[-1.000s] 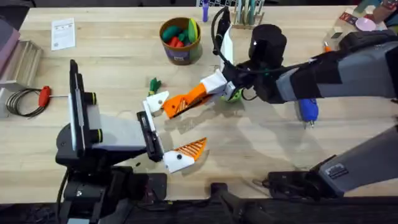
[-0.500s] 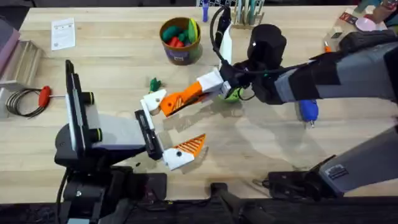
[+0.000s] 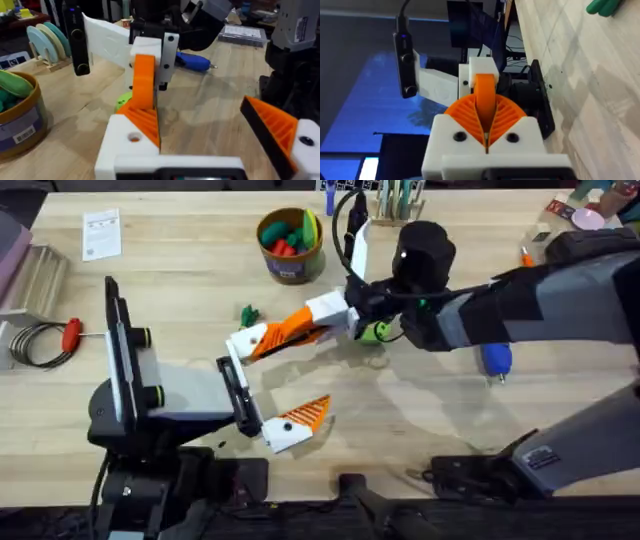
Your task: Pick up the gripper from the table and insert it into the empty holder that is missing its gripper. Then pick up a screw, insert it into the mounting hole, and use the screwdriver to tighten it. Finally, clean up the table by picking up the vegetable and placing it into the bucket.
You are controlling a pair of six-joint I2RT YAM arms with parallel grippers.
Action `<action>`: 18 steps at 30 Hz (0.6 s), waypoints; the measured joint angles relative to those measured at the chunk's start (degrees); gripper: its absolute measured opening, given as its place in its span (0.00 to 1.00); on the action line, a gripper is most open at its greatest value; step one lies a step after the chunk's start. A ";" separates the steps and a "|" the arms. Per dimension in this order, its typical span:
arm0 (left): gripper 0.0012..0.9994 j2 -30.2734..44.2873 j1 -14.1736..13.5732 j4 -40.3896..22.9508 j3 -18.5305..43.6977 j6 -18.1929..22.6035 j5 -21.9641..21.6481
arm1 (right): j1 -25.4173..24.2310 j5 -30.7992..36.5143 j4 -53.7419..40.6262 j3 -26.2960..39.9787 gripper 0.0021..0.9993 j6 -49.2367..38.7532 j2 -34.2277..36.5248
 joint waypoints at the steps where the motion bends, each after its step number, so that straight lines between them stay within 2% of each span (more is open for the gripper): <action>1: 0.99 -0.01 0.02 0.00 0.00 -0.01 -0.01 | 0.19 0.25 0.01 0.00 0.01 0.10 0.00; 18: 0.99 -0.01 0.21 0.04 0.00 -0.26 -0.71 | 2.34 3.65 0.42 0.00 0.01 0.13 -0.01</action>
